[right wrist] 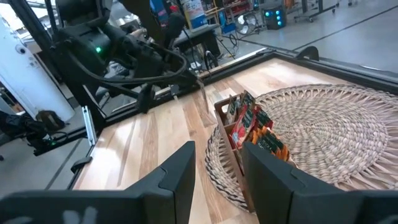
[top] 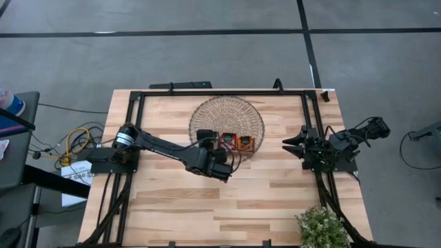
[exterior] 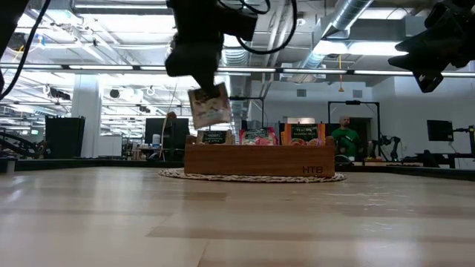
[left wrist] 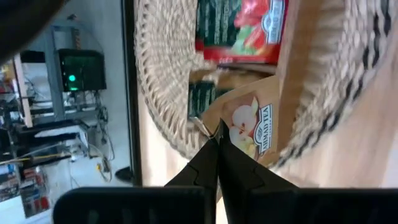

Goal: Pick & Place Tea
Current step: Put the brown tea bag into the left section of the wooden organizer

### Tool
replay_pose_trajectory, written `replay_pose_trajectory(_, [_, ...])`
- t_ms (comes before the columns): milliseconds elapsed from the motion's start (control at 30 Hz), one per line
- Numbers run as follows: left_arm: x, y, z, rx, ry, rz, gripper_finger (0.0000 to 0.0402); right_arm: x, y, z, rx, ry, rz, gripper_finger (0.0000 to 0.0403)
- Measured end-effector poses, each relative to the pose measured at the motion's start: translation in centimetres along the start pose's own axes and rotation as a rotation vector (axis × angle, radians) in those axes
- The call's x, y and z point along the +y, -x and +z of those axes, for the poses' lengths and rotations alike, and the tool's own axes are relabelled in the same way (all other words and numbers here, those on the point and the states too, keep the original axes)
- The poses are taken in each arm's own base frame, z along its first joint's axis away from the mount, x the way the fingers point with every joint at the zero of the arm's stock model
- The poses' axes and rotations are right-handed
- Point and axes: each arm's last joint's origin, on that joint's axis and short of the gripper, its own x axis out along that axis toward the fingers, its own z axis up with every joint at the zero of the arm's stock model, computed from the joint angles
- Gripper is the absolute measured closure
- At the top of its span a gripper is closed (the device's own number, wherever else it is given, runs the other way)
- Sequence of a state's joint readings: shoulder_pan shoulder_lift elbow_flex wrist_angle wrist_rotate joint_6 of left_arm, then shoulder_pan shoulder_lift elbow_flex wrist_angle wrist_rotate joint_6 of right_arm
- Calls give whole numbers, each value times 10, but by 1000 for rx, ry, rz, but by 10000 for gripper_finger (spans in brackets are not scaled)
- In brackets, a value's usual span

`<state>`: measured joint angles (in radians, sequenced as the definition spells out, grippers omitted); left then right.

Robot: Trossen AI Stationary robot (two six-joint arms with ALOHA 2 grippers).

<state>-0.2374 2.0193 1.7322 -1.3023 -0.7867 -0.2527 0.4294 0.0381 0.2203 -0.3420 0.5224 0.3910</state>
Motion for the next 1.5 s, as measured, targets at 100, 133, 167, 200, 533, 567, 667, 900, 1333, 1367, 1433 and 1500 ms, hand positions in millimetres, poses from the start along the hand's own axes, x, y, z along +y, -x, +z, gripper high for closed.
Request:
replay_pose_trajectory(100, [-2,-8,-1,-1,-21,32,402,0,0,0,0,0,0,280])
replay_pose_trajectory(133, [-3,-10,-2,1,-31,52,402,0,0,0,0,0,0,280])
replay_pose_trajectory(167, [-3,-13,-2,-1,-30,67,402,0,0,0,0,0,0,280])
replay_pose_trajectory(200, [-3,-15,-2,-6,-22,76,402,0,0,0,0,0,0,280])
replay_pose_trajectory(533, [-19,-34,-4,-46,-103,117,402,0,0,0,0,0,0,280])
replay_pose_trajectory(567, [-19,-36,-5,-43,-115,131,402,0,0,0,0,0,0,280])
replay_pose_trajectory(667, [-21,-38,-8,-35,-128,139,402,0,0,0,0,0,-1,280])
replay_pose_trajectory(900, [-19,-41,-4,-46,-95,119,402,0,0,0,-1,-1,-1,280])
replay_pose_trajectory(1333, [-23,-44,-5,-30,-126,69,402,0,0,1,-7,-4,2,280])
replay_pose_trajectory(1367, [-23,-44,-5,-29,-125,59,402,0,0,1,-7,-5,2,280])
replay_pose_trajectory(1433, [-23,-44,-5,-28,-126,52,402,0,0,1,-7,-5,2,280])
replay_pose_trajectory(1500, [-23,-44,-5,-28,-131,52,402,0,0,1,-7,-5,2,280])
